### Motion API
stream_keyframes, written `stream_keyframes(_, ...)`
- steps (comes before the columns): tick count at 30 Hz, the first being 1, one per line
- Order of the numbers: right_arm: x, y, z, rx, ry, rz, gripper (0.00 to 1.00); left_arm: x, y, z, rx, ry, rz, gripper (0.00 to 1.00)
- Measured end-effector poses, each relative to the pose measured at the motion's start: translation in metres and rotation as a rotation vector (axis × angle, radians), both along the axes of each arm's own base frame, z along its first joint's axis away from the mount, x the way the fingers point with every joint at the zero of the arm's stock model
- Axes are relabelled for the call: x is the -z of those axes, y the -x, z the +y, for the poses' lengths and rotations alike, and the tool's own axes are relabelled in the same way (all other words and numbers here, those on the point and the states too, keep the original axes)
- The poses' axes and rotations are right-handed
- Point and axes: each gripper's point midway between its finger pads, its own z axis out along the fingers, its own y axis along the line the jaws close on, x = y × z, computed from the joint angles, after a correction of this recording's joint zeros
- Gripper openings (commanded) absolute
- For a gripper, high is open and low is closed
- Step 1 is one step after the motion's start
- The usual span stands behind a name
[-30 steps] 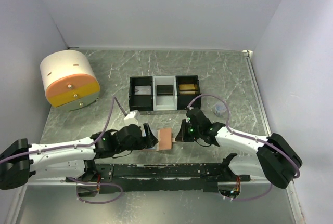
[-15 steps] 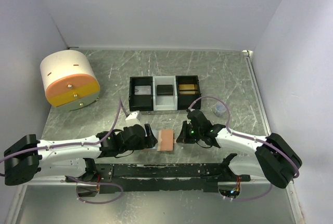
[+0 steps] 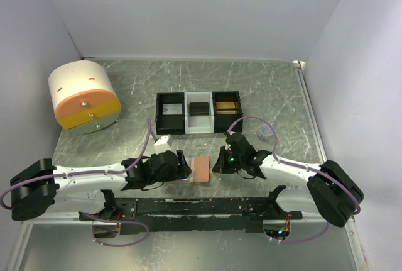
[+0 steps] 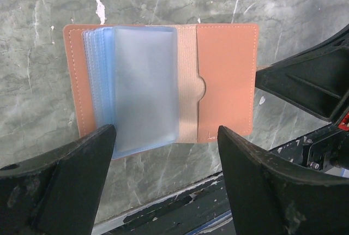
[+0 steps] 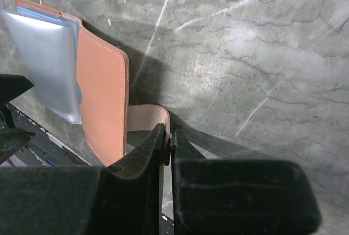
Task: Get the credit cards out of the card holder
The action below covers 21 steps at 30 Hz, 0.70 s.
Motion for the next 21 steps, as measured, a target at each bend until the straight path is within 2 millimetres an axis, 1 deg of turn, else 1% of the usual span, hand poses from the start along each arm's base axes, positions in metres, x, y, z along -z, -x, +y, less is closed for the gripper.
stream_keyframes(5, 0.001, -0.003, -0.002, 0.023, 0.011, 0.000, 0.00, -0.002, -0.001, -0.001, -0.003, 0.005, -0.004, 0.90)
stream_keyframes(13, 0.001, -0.009, -0.005, 0.055, 0.029, -0.025, 0.00, -0.012, -0.007, -0.003, -0.019, 0.006, -0.027, 0.91)
stream_keyframes(21, 0.001, -0.010, -0.005, 0.055, 0.026, -0.027, 0.00, -0.008, -0.008, 0.003, -0.031, -0.025, -0.029, 0.91)
